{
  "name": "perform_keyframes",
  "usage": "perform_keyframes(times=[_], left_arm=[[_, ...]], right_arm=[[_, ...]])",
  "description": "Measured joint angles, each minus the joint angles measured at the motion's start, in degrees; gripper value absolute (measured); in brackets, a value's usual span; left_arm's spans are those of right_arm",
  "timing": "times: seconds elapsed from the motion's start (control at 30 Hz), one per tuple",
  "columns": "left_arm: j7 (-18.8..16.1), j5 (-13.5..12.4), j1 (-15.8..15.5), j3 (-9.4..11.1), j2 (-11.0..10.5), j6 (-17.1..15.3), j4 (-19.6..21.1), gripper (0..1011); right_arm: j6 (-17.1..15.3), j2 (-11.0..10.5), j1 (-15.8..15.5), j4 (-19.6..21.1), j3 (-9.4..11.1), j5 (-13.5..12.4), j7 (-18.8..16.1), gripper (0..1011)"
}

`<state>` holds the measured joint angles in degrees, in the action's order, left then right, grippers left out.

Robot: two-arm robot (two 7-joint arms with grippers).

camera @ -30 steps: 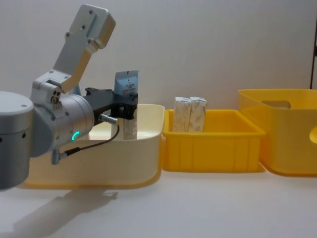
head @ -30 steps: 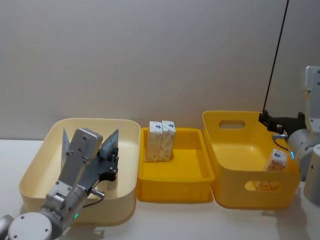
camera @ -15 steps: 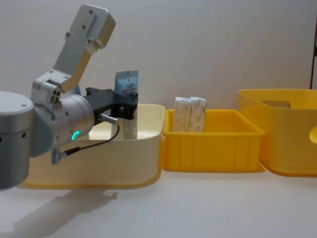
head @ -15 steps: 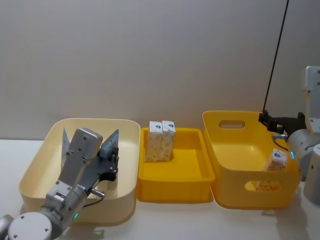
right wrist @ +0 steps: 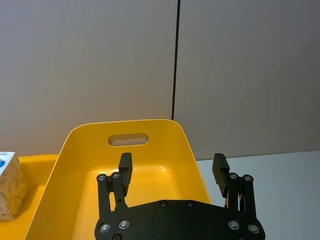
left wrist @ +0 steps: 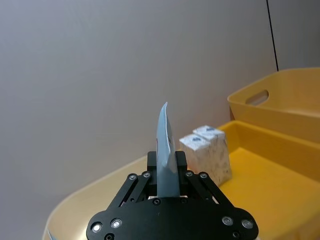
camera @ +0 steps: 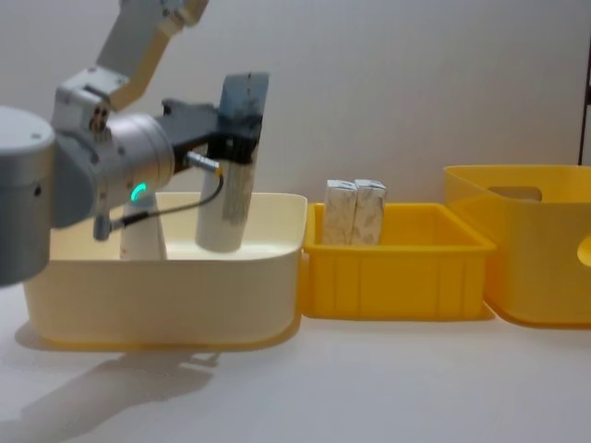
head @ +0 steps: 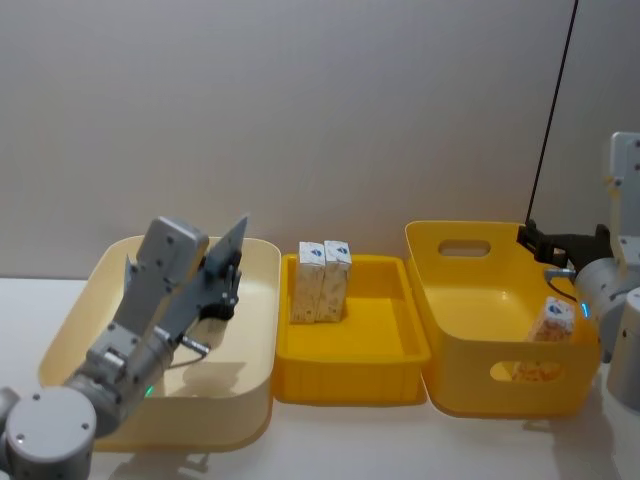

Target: Bimanual collaborative sorting of washing and personal care products

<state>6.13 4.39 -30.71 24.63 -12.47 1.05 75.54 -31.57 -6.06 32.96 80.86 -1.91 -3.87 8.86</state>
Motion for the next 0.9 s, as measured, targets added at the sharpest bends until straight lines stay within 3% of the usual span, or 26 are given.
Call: perform_keyframes(times=[0.37,0.67,0.9], left_arm=[[0.9,-1.2,-3.4,-0.6,0.0,3.1,2.8,204],[2.3,0.5,-5.5,-2.2,0.9,5.6,4.1,204],[3.6,2.0,-6.4,-3.2,1.5,6.5,4.5,204]], right_arm=[[0.0,0.0,0.0,0.0,0.0,0.0,0.0,1001],[1.3,-0.5,-0.1,0.0,-0.7,0.3,-1.2,1001],[4.2,-1.8,-0.7,0.5,-2.4,0.6,-4.6,1001]])
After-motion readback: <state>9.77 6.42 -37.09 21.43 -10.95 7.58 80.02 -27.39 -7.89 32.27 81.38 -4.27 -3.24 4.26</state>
